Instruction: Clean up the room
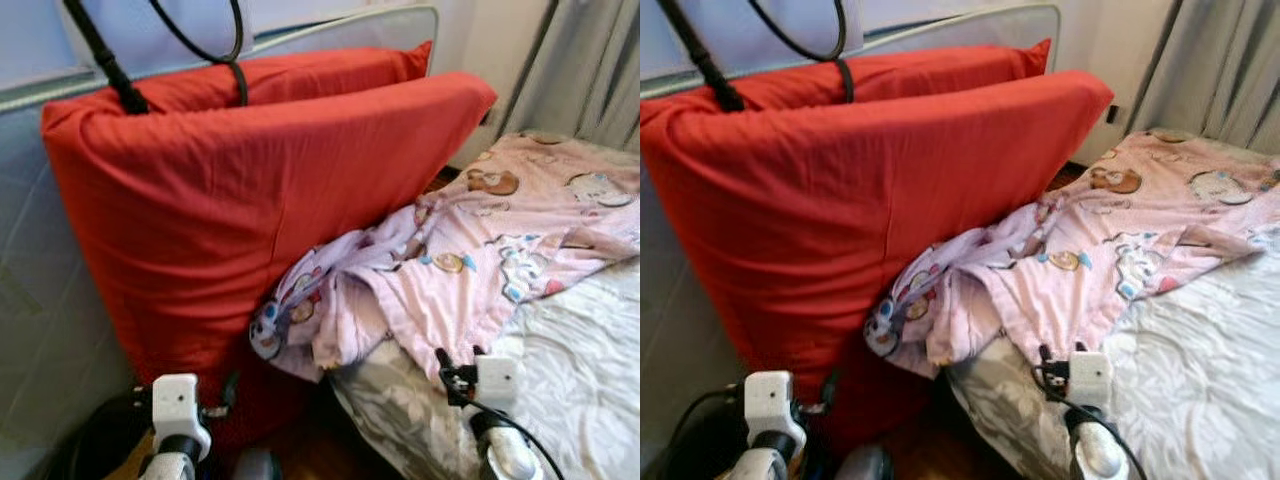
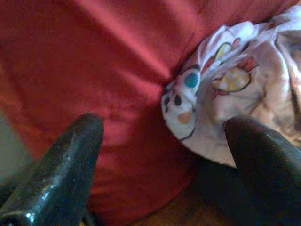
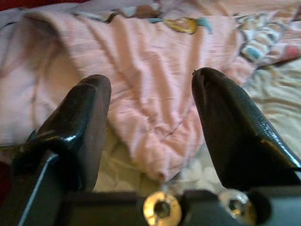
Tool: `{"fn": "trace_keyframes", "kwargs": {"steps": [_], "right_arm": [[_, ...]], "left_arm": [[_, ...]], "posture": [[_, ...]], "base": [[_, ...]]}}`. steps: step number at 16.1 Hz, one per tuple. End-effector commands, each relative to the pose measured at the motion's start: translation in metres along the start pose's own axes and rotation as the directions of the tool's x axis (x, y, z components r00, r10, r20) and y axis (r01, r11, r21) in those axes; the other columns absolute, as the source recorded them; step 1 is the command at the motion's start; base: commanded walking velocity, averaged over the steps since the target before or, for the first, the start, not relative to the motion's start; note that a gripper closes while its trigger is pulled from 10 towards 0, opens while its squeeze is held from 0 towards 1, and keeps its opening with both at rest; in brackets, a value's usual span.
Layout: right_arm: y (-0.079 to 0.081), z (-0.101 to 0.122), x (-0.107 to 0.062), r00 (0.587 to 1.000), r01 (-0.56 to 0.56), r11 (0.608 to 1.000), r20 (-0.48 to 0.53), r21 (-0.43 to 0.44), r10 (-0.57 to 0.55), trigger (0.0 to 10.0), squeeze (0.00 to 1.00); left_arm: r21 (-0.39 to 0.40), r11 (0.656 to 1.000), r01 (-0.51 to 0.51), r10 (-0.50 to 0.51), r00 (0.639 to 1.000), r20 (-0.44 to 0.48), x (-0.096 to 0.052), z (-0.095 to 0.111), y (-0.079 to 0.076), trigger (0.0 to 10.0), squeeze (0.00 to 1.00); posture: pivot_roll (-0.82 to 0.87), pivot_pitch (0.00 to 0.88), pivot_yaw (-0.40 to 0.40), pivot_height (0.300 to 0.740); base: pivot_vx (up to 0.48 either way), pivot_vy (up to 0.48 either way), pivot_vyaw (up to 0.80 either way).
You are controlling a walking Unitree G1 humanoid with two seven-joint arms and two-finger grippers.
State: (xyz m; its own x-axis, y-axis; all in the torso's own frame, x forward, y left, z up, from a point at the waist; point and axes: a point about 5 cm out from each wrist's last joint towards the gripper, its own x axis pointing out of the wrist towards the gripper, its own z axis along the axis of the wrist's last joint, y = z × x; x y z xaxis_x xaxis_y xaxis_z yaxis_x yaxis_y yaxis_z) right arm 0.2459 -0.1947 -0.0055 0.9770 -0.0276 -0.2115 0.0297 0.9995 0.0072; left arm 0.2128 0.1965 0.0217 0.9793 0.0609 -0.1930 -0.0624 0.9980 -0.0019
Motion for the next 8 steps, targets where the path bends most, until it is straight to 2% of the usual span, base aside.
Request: {"fn": "trace_keyframes", "kwargs": {"steps": [1,8], "right_arm": [[0.0007,0.0018,0.0018,1.000,0.000,1.000,0.007,0.006,0.000,10.0,0.00],[0.0014,0.0004,0.0021,1.000,-0.020,1.000,-0.014,0.001,0.020,10.0,0.00]], "left_arm": [[0.005,1.000,0.008,-0.008,1.000,0.003,0.0016,0.0016,-0.0001,10.0,0.00],[0.005,1.000,0.012,-0.012,1.000,0.005,0.0021,0.0021,-0.0002,10.0,0.00]], "posture": [[0.03,0.000,-0.026,0.621],[0.03,0.000,-0.027,0.621]], "base": [[0.281,0.000,0.00],[0.282,0.000,0.00]]}}
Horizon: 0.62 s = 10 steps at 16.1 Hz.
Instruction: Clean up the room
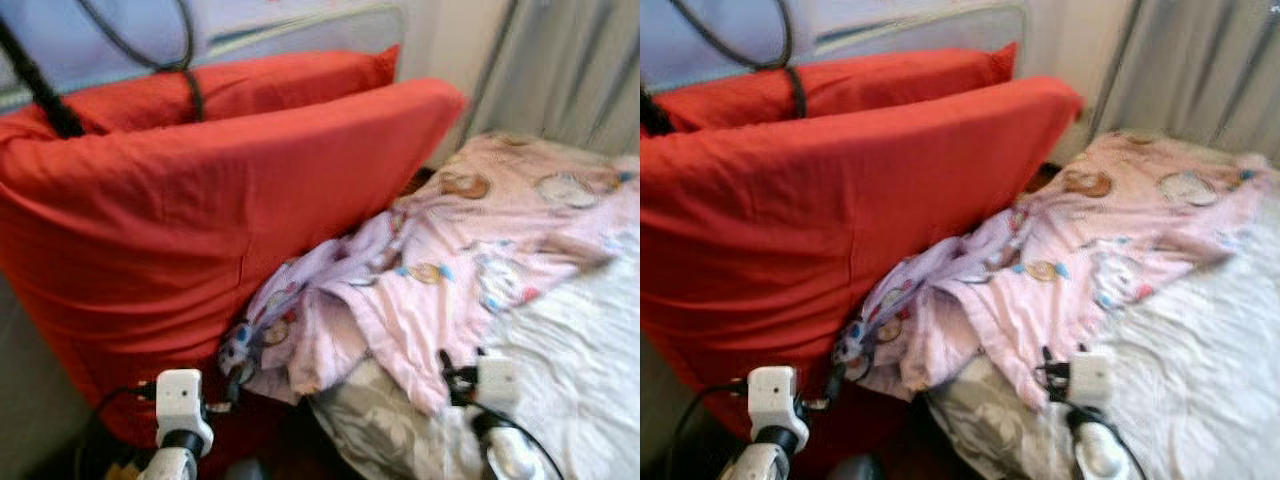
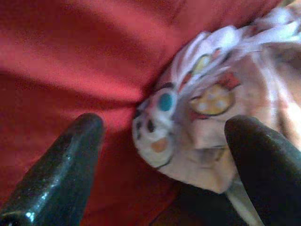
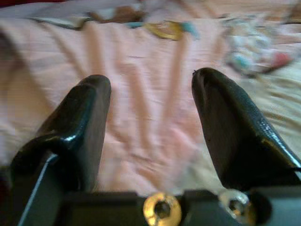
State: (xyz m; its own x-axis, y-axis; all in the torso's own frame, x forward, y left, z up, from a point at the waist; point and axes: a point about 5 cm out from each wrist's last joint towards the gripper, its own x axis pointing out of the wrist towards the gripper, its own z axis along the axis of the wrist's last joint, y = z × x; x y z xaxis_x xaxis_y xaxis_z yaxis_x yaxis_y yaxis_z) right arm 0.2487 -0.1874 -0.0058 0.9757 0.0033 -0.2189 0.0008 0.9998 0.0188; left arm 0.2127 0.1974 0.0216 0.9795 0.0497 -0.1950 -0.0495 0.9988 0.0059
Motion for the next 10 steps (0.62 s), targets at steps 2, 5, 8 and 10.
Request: {"fn": "trace_keyframes", "kwargs": {"steps": [2,5,8,10], "right_arm": [[-0.006,-0.001,-0.001,0.999,-0.019,1.000,-0.027,-0.017,0.019,10.0,0.00],[0.022,0.005,0.011,0.997,-0.067,0.996,-0.037,-0.055,0.065,10.0,0.00],[0.027,0.000,0.018,0.988,-0.091,0.996,-0.125,-0.025,0.087,10.0,0.00],[0.028,-0.002,0.026,0.975,-0.078,0.997,-0.208,0.001,0.077,10.0,0.00]], "left_arm": [[-0.007,1.000,0.002,-0.001,1.000,0.009,0.002,0.002,-0.001,10.0,0.00],[-0.008,1.000,0.007,-0.006,1.000,0.015,0.001,0.003,-0.002,10.0,0.00],[-0.005,1.000,0.012,-0.012,1.000,0.023,0.000,0.007,-0.003,10.0,0.00],[0.003,0.999,0.036,-0.036,0.998,0.047,0.007,0.016,-0.006,10.0,0.00]], "posture": [[0.03,0.000,-0.029,0.621],[0.03,0.000,-0.029,0.621],[0.04,0.000,-0.026,0.621],[0.06,0.016,-0.029,0.621]], "base": [[0.272,0.000,0.00],[0.000,0.000,0.00],[0.000,0.000,0.00],[0.000,0.000,0.00]]}}
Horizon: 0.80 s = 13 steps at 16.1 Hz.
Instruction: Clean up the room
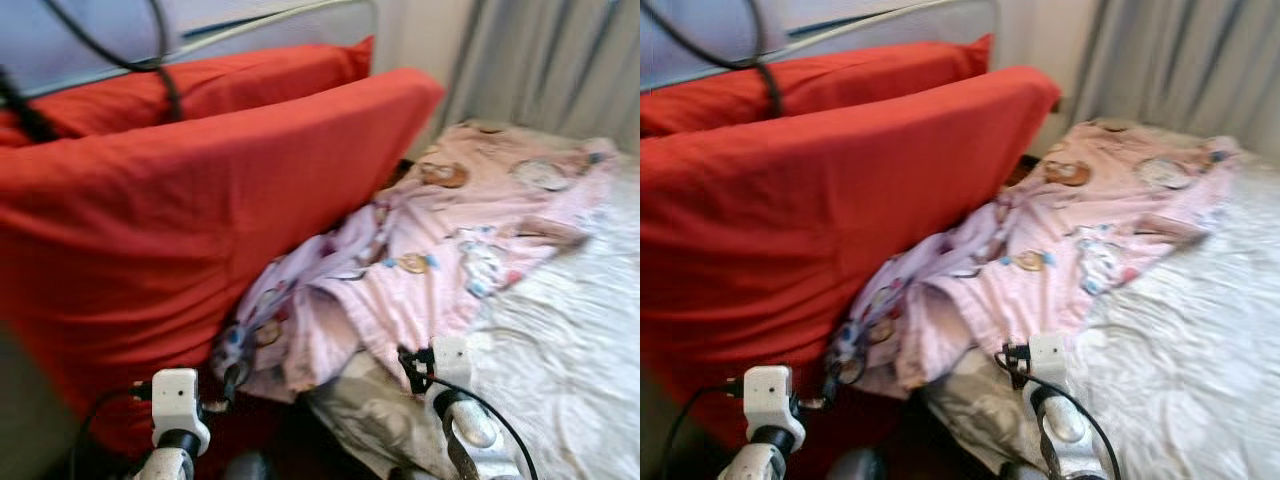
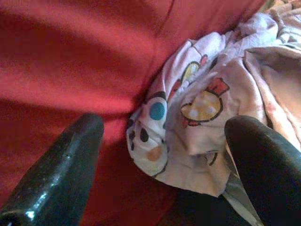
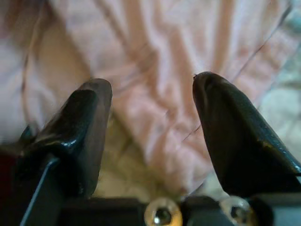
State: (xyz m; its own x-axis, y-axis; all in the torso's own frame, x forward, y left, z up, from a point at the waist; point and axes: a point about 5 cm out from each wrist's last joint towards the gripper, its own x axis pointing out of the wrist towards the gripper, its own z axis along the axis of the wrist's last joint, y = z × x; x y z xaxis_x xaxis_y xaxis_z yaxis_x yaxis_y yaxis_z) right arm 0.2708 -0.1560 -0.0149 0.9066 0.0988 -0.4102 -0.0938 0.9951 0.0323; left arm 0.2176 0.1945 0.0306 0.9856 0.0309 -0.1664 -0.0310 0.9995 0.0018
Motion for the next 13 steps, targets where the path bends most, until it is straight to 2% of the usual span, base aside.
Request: {"fn": "trace_keyframes", "kwargs": {"steps": [1,2,3,5,8,9,10,11,12,13], "right_arm": [[-0.003,0.003,0.003,1.000,0.018,1.000,-0.008,0.026,-0.018,10.0,0.00],[-0.001,0.005,0.006,0.999,0.020,0.998,-0.027,0.053,-0.018,10.0,1.00],[0.002,0.006,0.008,0.998,0.017,0.999,-0.056,0.049,-0.014,10.0,1.00],[0.005,0.008,0.014,0.993,0.016,0.999,-0.115,-0.041,-0.021,10.0,1.00],[-0.003,0.013,0.017,0.986,0.080,0.995,-0.140,-0.060,-0.088,10.0,1.00],[-0.007,0.018,0.018,0.987,0.102,0.994,-0.118,-0.048,-0.108,10.0,1.00],[-0.008,0.020,0.019,0.987,0.111,0.993,-0.111,-0.049,-0.116,10.0,0.65],[-0.013,0.024,0.019,0.983,0.149,0.988,-0.102,-0.037,-0.152,10.0,0.00],[-0.016,0.024,0.019,0.981,0.161,0.986,-0.105,-0.032,-0.164,10.0,0.00],[-0.020,0.022,0.018,0.977,0.180,0.984,-0.120,0.009,-0.177,10.0,0.00]], "left_arm": [[0.004,1.000,0.021,-0.021,1.000,0.022,0.005,0.008,-0.003,10.0,0.00],[0.008,1.000,0.028,-0.028,0.999,0.030,0.010,0.012,-0.004,10.0,0.00],[0.007,1.000,0.026,-0.026,0.999,0.042,0.015,0.017,-0.003,10.0,0.00],[0.007,1.000,0.030,-0.030,0.997,0.075,0.022,0.032,-0.001,10.0,0.00],[0.017,1.000,0.017,-0.018,0.997,0.072,0.012,0.038,0.006,10.0,0.00],[0.026,1.000,-0.003,0.001,0.997,0.073,0.008,0.040,0.011,10.0,0.00],[0.028,1.000,-0.012,0.010,0.997,0.074,0.007,0.040,0.012,10.0,0.00],[0.022,0.999,-0.039,0.037,0.997,0.074,0.005,0.043,0.017,10.0,0.00],[0.022,0.999,-0.043,0.041,0.996,0.074,0.004,0.044,0.017,10.0,0.00],[0.032,0.998,-0.049,0.046,0.997,0.068,-0.001,0.046,0.018,10.0,0.00]], "posture": [[0.06,0.020,-0.029,0.621],[0.07,0.034,-0.030,0.621],[0.07,0.045,-0.032,0.621],[0.11,0.102,-0.039,0.621],[0.14,0.162,-0.036,0.621],[0.15,0.193,-0.034,0.621],[0.15,0.197,-0.034,0.621],[0.15,0.214,-0.035,0.621],[0.15,0.218,-0.036,0.621],[0.16,0.238,-0.044,0.621]], "base": [[0.000,0.000,0.00],[0.000,0.000,0.00],[0.000,0.000,0.00],[0.000,0.000,0.00],[0.000,0.000,0.00],[0.000,0.000,0.00],[0.000,0.000,0.00],[0.000,0.000,0.00],[0.000,0.000,0.00],[0.000,0.000,0.00]]}}
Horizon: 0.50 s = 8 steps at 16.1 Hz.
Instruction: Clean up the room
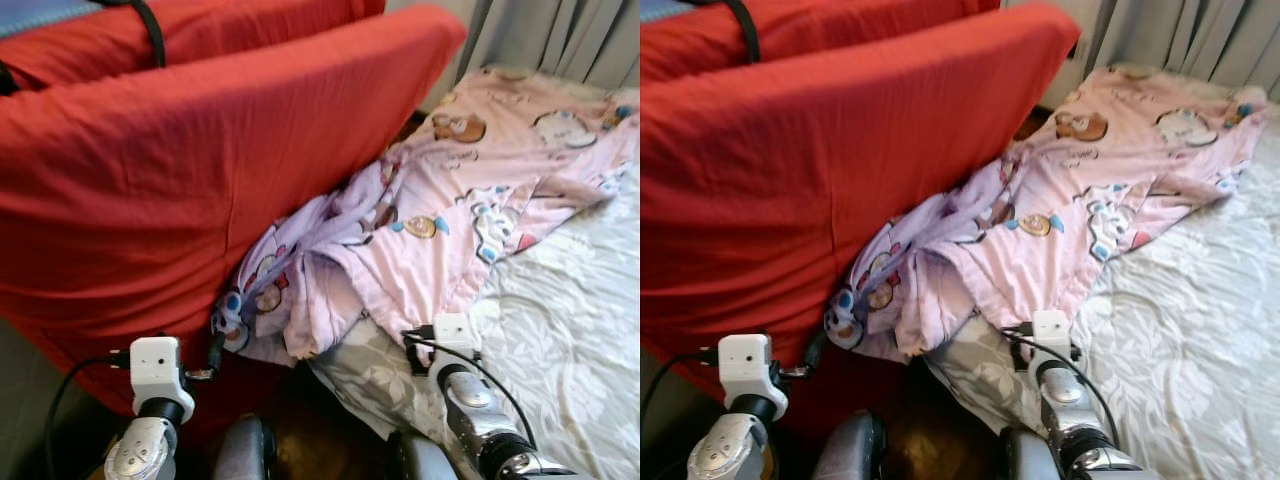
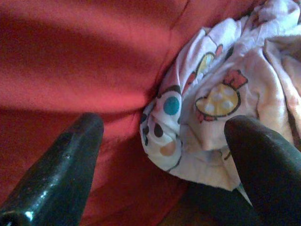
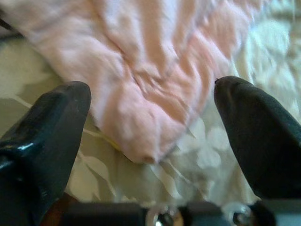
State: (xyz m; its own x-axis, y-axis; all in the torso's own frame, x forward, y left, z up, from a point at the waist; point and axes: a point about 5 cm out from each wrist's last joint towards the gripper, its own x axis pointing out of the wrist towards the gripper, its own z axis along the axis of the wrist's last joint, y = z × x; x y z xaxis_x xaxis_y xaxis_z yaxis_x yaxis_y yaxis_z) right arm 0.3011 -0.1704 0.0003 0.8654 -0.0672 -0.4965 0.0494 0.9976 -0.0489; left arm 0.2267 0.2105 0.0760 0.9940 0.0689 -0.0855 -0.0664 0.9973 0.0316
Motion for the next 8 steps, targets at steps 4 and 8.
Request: {"fn": "trace_keyframes", "kwargs": {"steps": [4,8], "right_arm": [[-0.007,-0.013,-0.002,0.996,0.057,0.982,-0.074,0.180,-0.045,10.0,0.00],[-0.005,-0.013,-0.002,0.994,0.072,0.941,-0.100,0.331,-0.041,10.0,0.00]], "left_arm": [[0.010,1.000,-0.025,0.026,0.999,-0.033,-0.020,0.000,0.005,10.0,0.00],[0.019,0.999,-0.034,0.035,0.998,-0.059,-0.034,0.002,0.009,10.0,0.00]], "posture": [[0.18,0.273,-0.051,0.621],[0.20,0.300,-0.046,0.621]], "base": [[0.000,0.000,0.00],[0.000,0.000,0.00]]}}
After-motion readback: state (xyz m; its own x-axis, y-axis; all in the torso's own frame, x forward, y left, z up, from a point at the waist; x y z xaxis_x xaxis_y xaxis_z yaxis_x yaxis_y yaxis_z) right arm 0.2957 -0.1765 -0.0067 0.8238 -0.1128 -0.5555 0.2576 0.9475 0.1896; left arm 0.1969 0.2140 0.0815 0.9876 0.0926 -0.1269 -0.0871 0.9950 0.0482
